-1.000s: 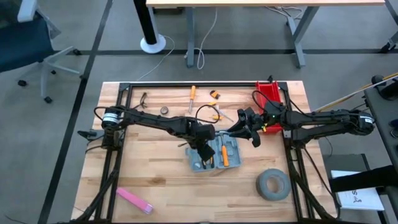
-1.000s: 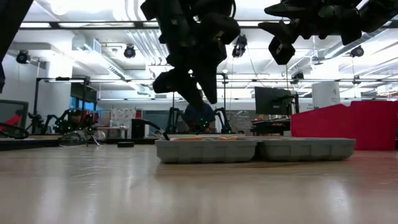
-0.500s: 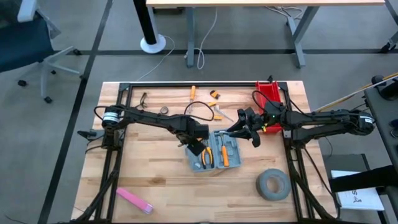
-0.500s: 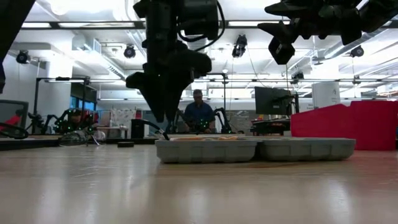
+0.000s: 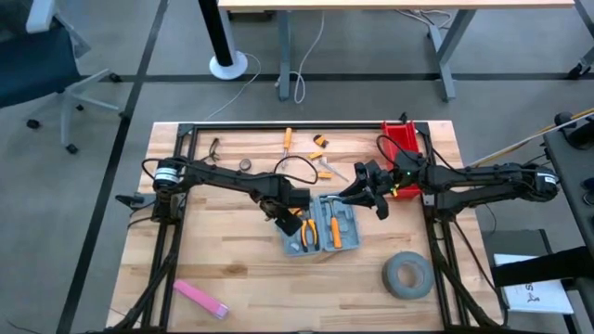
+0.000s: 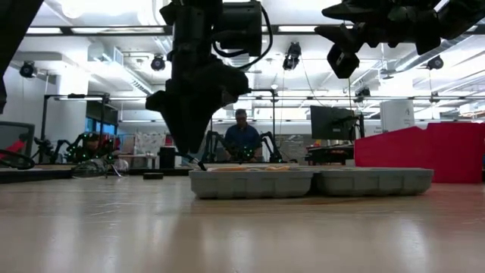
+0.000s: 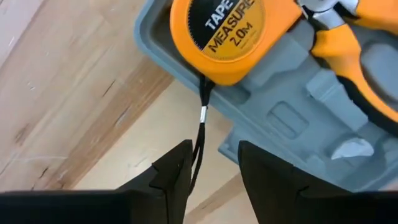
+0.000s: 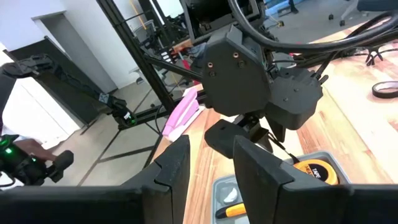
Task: Prefit tool cases
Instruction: Put the yellow measuring tape into the gray pre-fit tool case
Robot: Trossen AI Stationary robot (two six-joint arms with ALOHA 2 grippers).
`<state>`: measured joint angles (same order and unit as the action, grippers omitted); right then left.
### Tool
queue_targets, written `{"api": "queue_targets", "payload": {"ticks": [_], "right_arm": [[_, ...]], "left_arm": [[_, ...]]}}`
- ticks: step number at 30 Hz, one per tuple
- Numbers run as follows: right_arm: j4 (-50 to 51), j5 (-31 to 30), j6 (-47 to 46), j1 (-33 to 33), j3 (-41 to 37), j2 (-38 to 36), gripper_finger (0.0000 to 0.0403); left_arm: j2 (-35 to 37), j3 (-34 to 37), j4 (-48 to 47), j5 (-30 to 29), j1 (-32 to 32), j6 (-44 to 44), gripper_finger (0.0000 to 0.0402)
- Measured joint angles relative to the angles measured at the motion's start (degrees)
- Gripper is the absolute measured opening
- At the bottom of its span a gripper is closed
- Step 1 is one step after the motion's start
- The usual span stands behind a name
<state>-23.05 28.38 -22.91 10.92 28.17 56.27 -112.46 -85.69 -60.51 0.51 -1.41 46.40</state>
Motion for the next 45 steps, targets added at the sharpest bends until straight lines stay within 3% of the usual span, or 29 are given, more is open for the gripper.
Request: {"api": "queue_targets", "payload": {"ticks": [16,24,37,45], "right_arm": [[0.00,0.00,0.17,-0.01,0.06,0.00,0.0115],[0.00,0.00,0.03,0.00,0.06,0.00,0.0099],[0.00,0.00,0.04,0.00,0.10,0.00,0.0116],[0.00,0.00,0.10,-0.02,0.15,0.02,0.0106]], "left_arm": [[0.00,2.04,6.69,0.29,-0.05,-1.75,0.0106],[0.00,3.10,8.73,2.23,-0.37,-3.11,0.0010],[0.00,3.11,11.97,5.24,-0.48,-2.72,0.0002],[0.00,5.76,15.48,10.47,-0.46,-2.37,0.0001]]}}
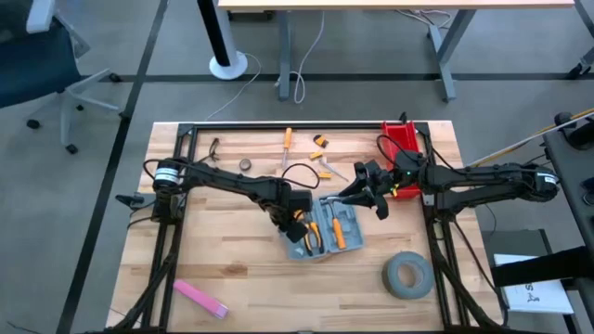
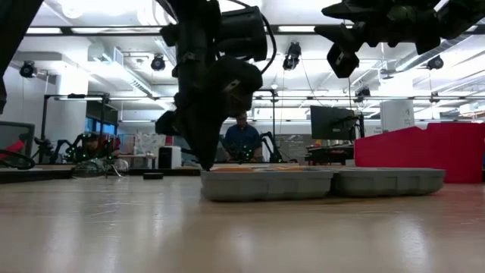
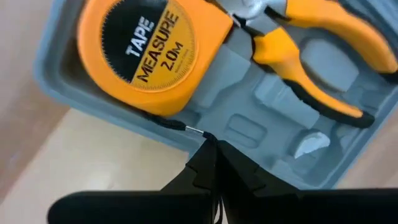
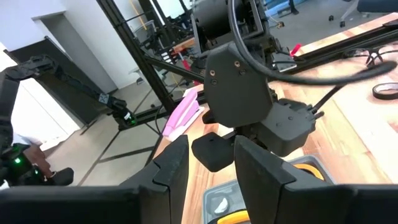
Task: Prefit tool cases
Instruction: Put the yellow measuring tape into the gray pre-fit tool case
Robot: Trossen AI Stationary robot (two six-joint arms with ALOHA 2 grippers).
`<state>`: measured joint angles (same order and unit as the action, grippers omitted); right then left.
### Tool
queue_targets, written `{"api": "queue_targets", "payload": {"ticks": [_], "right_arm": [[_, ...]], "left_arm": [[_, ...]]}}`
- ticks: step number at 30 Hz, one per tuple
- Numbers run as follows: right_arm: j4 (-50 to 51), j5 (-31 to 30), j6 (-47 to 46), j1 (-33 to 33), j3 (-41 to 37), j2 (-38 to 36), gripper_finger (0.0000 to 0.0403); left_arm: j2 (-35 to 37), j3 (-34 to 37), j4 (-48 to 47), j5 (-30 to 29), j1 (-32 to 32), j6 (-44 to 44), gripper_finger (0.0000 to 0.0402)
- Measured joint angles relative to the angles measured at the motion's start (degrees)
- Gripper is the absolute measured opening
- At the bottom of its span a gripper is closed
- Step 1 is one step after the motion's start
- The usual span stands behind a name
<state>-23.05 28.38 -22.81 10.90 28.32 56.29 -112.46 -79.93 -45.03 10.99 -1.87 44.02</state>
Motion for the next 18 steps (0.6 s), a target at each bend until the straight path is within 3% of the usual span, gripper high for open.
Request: {"api": "queue_targets", "payload": {"ticks": [9,18], "right_arm": [[0.00,0.00,0.31,0.02,0.00,0.00,0.0097],[0.07,0.00,0.59,0.02,0.00,0.00,0.0117]], "left_arm": [[-0.02,4.15,9.23,2.16,-0.02,0.19,0.0015],[0.00,6.20,11.38,3.56,-0.02,0.03,0.0046]]}}
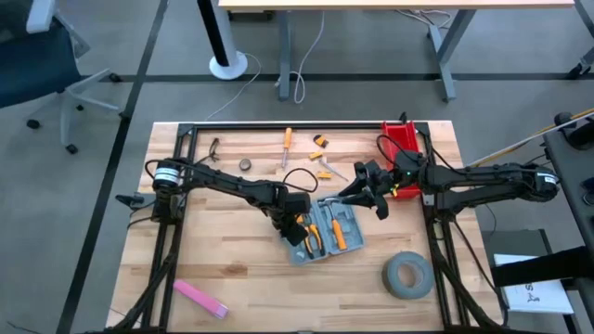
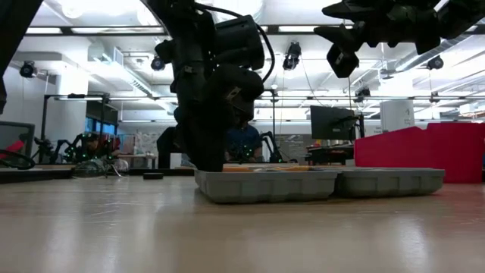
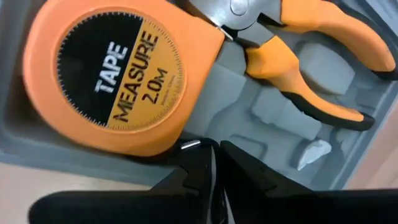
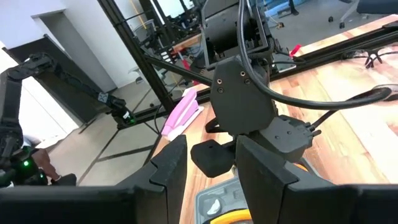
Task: Prefit tool cases
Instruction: Put the yellow measuring tape into the gray pre-fit tool case
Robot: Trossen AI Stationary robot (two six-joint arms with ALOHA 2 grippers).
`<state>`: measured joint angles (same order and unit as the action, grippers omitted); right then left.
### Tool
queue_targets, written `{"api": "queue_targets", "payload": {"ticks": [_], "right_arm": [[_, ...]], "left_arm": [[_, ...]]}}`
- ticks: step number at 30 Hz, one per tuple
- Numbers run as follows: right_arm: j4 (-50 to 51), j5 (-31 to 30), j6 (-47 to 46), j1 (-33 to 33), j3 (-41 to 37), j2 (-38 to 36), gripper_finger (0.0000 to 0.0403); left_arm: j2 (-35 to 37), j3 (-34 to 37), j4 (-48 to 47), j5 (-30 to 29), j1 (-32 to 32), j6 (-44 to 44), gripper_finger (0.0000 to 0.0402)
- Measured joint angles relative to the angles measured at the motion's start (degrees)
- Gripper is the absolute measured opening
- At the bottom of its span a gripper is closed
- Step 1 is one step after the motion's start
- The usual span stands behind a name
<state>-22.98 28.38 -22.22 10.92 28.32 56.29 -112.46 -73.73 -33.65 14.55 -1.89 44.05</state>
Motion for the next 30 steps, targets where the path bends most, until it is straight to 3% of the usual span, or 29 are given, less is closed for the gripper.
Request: {"api": "queue_targets", "payload": {"ticks": [15,20,25,30], "right_arm": [[-0.02,0.02,0.06,-0.01,0.00,0.00,0.0108],[0.00,0.01,-0.07,0.00,0.00,0.00,0.0101],[0.01,0.02,-0.06,0.00,0.00,0.00,0.0105],[0.03,0.02,-0.28,-0.01,0.00,0.00,0.0115]], "left_arm": [[0.20,-0.11,-2.55,-1.46,0.07,-3.13,0.0190],[0.26,-0.13,-7.87,-3.51,0.31,-5.11,0.0197],[0.26,-0.09,-11.50,-7.33,0.28,-7.54,0.0185],[-0.09,-2.51,-13.50,-7.57,0.28,-7.86,0.0169]]}}
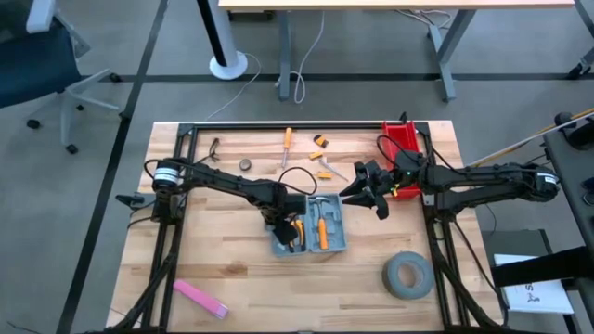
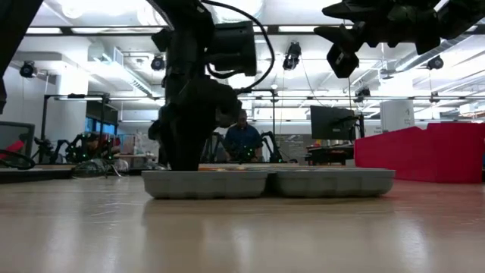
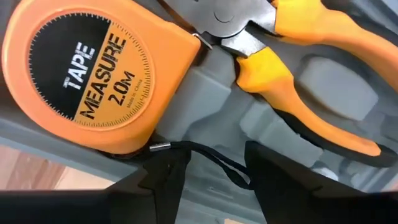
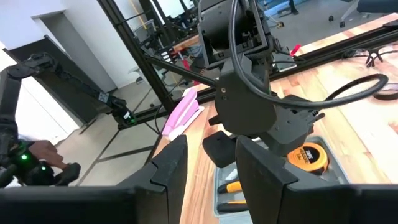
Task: Prefit tool cases
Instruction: Put the yellow measuring tape into the gray pre-fit tool case, then put the bottom yellow screwdriver bit set into the gray pre-fit tool case
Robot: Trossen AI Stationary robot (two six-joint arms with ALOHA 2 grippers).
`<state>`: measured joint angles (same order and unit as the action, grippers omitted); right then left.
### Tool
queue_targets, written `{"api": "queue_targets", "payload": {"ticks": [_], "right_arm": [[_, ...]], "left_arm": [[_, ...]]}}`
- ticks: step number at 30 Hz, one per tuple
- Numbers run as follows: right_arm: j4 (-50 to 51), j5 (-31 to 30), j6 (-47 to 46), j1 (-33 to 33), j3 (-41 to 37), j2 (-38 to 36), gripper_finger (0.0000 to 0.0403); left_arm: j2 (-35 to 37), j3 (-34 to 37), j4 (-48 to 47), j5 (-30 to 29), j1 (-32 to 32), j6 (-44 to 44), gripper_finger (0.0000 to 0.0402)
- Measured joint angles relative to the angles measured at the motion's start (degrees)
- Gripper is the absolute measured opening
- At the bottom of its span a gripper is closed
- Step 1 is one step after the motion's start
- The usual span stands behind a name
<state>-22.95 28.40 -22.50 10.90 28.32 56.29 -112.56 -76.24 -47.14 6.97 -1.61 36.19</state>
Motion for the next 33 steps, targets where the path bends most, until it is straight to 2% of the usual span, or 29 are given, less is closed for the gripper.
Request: {"api": "queue_targets", "payload": {"ticks": [10,17,20,25,33], "right_arm": [[0.01,0.00,0.00,0.01,0.00,-0.01,0.0115],[-0.04,0.01,-0.42,0.01,0.00,-0.26,0.0102],[-0.06,0.00,-0.42,0.01,0.00,-0.37,0.0098],[-0.05,0.02,-0.44,0.01,0.00,-0.42,0.0103],[-0.05,0.01,-0.44,0.01,0.02,-0.42,0.0116]], "left_arm": [[-0.07,-7.76,-4.47,3.13,0.00,1.31,0.0147],[-0.01,-8.78,-4.92,4.48,-0.11,3.53,0.0137],[-0.01,-8.73,-7.46,2.20,-0.11,3.34,0.0135],[0.01,-8.22,-10.61,-4.77,-0.11,3.93,0.0136],[0.12,-5.81,-10.50,-5.52,-0.11,2.41,0.0122]]}}
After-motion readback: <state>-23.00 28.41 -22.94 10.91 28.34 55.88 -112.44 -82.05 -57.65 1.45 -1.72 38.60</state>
